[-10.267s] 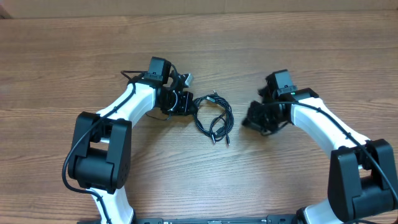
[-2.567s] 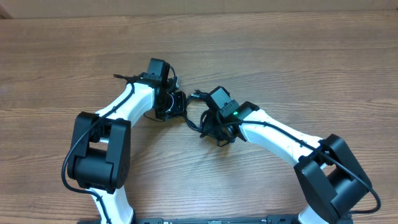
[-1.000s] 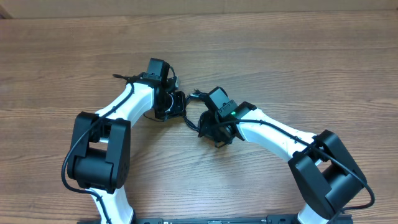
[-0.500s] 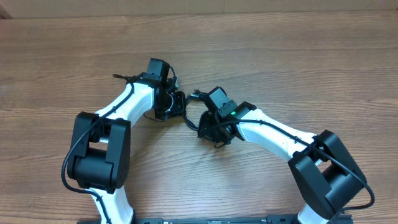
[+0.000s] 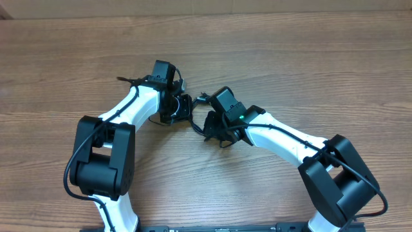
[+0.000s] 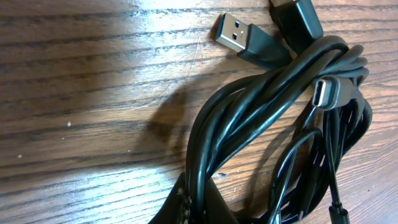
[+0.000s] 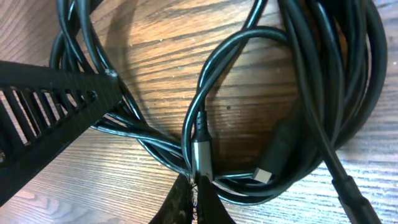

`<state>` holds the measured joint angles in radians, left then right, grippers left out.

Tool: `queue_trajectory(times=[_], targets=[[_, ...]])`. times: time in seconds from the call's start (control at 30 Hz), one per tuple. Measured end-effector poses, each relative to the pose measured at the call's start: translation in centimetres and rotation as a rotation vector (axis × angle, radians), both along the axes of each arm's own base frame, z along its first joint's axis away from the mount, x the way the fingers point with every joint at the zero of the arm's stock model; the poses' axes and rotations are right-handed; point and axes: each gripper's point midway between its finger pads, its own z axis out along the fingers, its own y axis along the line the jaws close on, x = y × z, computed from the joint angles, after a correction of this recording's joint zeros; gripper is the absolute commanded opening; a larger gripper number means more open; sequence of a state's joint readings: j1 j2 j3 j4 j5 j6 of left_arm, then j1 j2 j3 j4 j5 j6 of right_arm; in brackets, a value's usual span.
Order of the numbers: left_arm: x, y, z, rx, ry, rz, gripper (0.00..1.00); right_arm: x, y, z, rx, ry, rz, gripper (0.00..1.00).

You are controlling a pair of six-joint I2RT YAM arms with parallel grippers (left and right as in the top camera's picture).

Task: Untangle cables

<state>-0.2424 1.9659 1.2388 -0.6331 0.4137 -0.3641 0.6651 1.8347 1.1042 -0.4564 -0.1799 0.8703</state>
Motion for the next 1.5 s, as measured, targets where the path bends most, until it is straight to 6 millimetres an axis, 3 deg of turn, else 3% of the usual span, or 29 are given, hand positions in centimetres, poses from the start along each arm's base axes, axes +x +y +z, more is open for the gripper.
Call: queue_trajectory(times=[0.17,0.43,0.8,1.27,1.5], targets=[[0.0,0.0,0.0,0.0,0.0,0.0,0.04,-0.2,-0.1,0.4,0.058,0.023,0.086,0.04],[0.0,0.0,0.0,0.0,0.0,0.0,0.04,-0.4,-3.0,0.2,0.107,0.139,0.084,0.04],[0.0,0.0,0.0,0.0,0.0,0.0,0.04,-2.2,-1.0,0.1,0.091,0.136,0.148,0.04],[0.0,0.0,0.0,0.0,0.0,0.0,0.04,-1.0,-1.4,-0.2,0.034,0.084,0.091,0.04],[0.0,0.0,0.0,0.0,0.0,0.0,0.04,-1.4,-0.9,-0.2,0.029,0.08,0.101,0.04]])
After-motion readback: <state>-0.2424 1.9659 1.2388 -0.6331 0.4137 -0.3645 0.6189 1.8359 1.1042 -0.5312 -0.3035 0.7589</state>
